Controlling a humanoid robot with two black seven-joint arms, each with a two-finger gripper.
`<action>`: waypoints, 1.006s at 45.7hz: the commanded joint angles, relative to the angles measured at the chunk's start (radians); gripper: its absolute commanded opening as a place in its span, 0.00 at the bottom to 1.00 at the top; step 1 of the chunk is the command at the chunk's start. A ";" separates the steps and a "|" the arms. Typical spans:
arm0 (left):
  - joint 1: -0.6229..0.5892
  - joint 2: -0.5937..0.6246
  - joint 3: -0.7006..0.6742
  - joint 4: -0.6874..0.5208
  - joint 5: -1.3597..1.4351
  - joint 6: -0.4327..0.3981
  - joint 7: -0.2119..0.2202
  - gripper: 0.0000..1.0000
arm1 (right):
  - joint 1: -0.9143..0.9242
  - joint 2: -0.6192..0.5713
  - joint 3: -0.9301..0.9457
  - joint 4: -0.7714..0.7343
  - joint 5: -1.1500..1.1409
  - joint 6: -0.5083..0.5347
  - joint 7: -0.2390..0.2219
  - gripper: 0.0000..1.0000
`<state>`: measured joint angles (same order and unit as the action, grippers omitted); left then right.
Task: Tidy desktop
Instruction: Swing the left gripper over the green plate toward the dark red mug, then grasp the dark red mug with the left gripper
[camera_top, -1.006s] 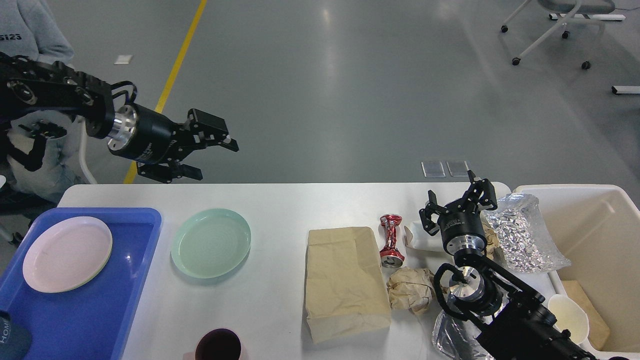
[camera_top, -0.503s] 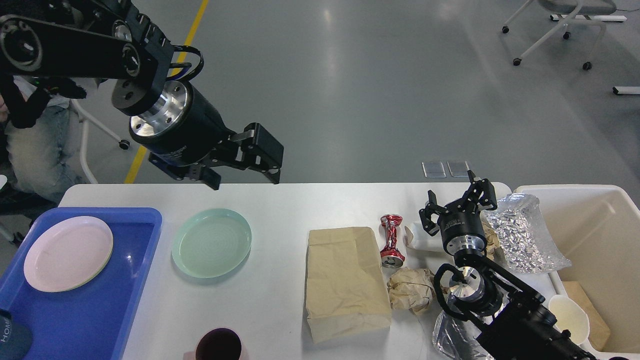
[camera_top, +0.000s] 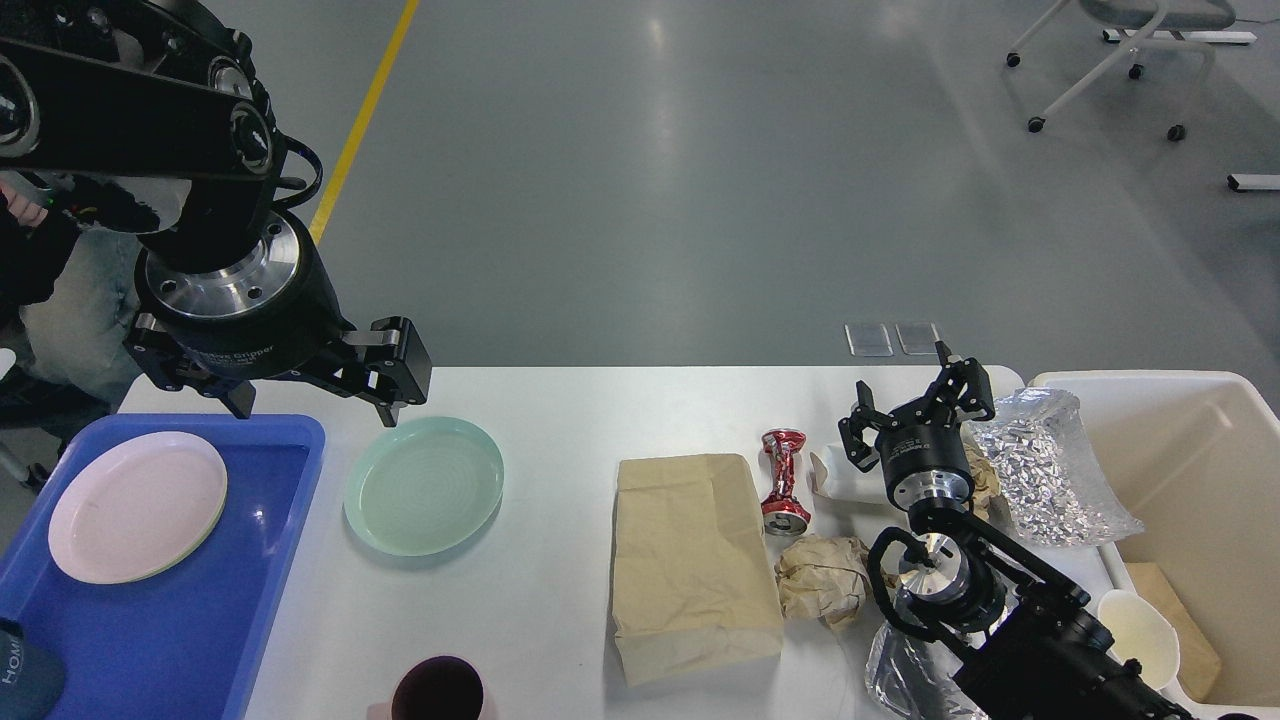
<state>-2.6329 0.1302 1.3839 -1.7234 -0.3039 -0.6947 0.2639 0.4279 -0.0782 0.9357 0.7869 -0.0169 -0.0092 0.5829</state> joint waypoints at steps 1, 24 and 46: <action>0.057 0.008 -0.005 0.011 -0.004 0.001 -0.008 0.98 | 0.000 0.000 0.000 0.002 0.000 0.000 0.000 1.00; 0.594 0.068 -0.204 0.024 0.320 0.256 0.000 0.94 | 0.000 0.000 0.000 0.002 0.000 0.000 0.000 1.00; 0.852 0.088 -0.292 0.047 0.655 0.356 -0.005 0.94 | -0.001 0.000 0.000 0.002 0.000 0.000 0.000 1.00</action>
<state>-1.8299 0.2233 1.0966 -1.6814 0.2937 -0.3558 0.2625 0.4269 -0.0782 0.9357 0.7878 -0.0169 -0.0092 0.5829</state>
